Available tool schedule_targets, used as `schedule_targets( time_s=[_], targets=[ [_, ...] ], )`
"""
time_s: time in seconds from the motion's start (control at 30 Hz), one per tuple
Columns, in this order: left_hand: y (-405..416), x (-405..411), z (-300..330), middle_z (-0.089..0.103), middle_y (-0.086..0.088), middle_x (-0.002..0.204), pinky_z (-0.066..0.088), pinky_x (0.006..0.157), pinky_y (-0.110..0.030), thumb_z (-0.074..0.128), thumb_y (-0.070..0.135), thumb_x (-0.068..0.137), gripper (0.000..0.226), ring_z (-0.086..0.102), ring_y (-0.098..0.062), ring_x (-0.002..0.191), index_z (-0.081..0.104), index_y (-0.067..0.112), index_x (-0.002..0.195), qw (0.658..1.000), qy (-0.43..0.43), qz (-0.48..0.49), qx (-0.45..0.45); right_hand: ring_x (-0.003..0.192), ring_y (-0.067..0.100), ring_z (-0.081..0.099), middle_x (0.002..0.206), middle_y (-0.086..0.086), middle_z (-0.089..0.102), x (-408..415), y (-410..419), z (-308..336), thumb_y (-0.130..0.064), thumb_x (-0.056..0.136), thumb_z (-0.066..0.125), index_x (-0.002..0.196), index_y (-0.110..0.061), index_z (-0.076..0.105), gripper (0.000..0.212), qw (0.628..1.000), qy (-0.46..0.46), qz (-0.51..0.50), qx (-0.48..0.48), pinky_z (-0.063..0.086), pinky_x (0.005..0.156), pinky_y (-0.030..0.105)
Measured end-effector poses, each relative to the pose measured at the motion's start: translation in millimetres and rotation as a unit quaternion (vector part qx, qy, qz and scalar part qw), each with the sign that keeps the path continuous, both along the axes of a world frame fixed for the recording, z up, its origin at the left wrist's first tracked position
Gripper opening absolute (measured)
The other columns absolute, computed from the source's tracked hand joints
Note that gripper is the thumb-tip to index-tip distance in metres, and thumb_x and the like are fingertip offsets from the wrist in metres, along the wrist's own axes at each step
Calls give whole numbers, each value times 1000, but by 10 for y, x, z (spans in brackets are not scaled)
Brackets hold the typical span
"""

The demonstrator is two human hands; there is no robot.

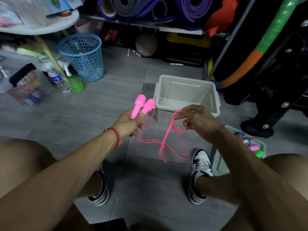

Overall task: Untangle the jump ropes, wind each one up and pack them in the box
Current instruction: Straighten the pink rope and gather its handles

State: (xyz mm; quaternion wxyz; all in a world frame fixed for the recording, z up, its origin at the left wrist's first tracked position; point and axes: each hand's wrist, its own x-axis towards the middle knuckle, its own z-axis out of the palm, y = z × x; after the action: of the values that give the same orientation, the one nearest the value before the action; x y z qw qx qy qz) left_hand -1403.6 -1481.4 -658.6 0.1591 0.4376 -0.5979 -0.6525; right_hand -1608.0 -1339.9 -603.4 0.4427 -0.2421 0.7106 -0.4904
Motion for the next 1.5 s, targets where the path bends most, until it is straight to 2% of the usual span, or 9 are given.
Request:
schedule_targets(
  time_s=[0.23,0.4,0.57,0.67,0.83,1.07,1.27,1.37,1.5],
  targets=[
    [-29,44,-57,72,-13,84,47,45,-26,50,26,104,17,46,-19,44,50,20,120,997,-66,-41,-12,52,22,56,96,19,76,-26,-31,50,-8,103,51,99,-6,56,7,999,46,-9,-22,42,53,30],
    [-22,69,-250,62,-15,89,61,70,-52,57,15,98,8,59,-20,51,55,9,103,979,-178,-97,-29,58,23,51,93,16,77,31,-26,139,-15,105,48,97,-10,54,11,997,35,30,-63,40,59,33],
    [5,9,-166,62,-18,122,54,87,-38,69,16,85,50,64,-37,107,48,7,129,891,-357,-184,-211,58,20,47,93,15,77,95,-55,163,-16,106,47,101,-11,53,9,996,25,38,-82,39,62,33],
    [98,-111,-1,58,-10,129,47,99,-34,73,24,85,62,57,-29,118,44,22,139,914,-251,-193,-255,60,20,48,93,14,77,112,-68,170,-16,106,45,101,-12,53,10,996,24,47,-73,41,64,34],
    [264,-280,274,75,-11,99,54,82,-24,60,13,99,8,69,-13,86,68,15,100,984,61,-135,-104,58,22,47,84,13,76,116,-99,175,-13,104,47,97,-11,52,8,997,5,24,-78,41,59,32],
    [201,-274,317,73,-17,86,60,77,-41,60,11,98,18,69,-22,69,67,11,82,996,-6,-22,-89,55,13,63,64,-8,66,146,3,176,-39,97,61,82,-18,65,27,930,278,240,-2,43,55,17],
    [-151,-89,418,60,-6,78,53,86,-46,47,10,84,16,61,-23,78,51,15,70,925,142,148,319,80,37,72,70,14,67,13,-19,242,-14,99,52,83,-1,58,22,990,-27,92,-106,56,85,39],
    [-332,-23,573,42,-1,62,50,92,-48,48,17,69,11,52,-21,66,39,19,63,888,233,169,358,78,31,71,72,17,68,-55,36,278,-15,95,59,75,-3,56,23,987,-13,132,-91,54,97,42],
    [-369,-14,495,27,4,42,53,71,-38,48,6,92,25,37,-13,53,46,17,70,943,138,178,245,51,27,62,50,-6,61,-2,54,306,-22,93,69,80,-3,55,27,990,113,76,-30,51,66,20]
  ],
)
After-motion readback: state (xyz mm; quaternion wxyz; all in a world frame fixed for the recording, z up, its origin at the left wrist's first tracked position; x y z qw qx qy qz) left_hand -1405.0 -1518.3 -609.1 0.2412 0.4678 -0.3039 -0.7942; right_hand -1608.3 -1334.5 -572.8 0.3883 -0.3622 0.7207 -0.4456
